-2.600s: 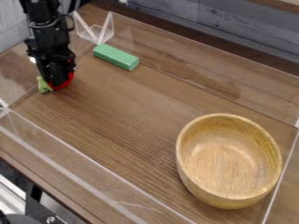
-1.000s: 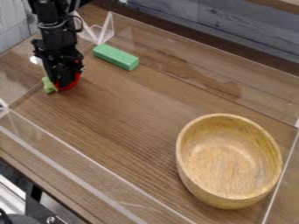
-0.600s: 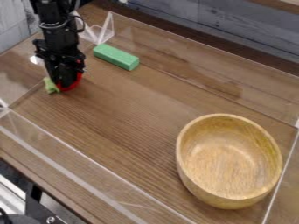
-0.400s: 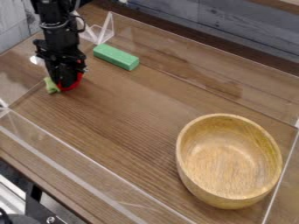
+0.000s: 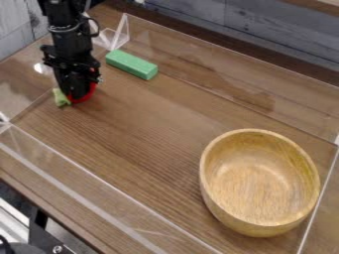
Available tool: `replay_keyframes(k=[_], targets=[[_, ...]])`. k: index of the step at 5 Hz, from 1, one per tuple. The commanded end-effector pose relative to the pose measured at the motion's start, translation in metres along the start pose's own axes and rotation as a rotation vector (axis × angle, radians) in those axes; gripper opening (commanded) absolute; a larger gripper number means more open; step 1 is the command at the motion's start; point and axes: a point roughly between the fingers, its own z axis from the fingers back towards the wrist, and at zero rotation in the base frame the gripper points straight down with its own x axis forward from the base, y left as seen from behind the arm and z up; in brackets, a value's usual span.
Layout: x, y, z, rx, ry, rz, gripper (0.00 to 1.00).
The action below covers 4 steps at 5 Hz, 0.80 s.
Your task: Move the red object to the left side of the table
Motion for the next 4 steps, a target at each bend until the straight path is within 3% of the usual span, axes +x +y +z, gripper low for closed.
replay_keyframes(k=[1, 4], targets=[[0.0087, -0.0032, 0.0162, 0.018, -0.039, -0.014, 0.00], [0.0094, -0.0034, 0.0094, 0.018, -0.023, -0.008, 0.00]])
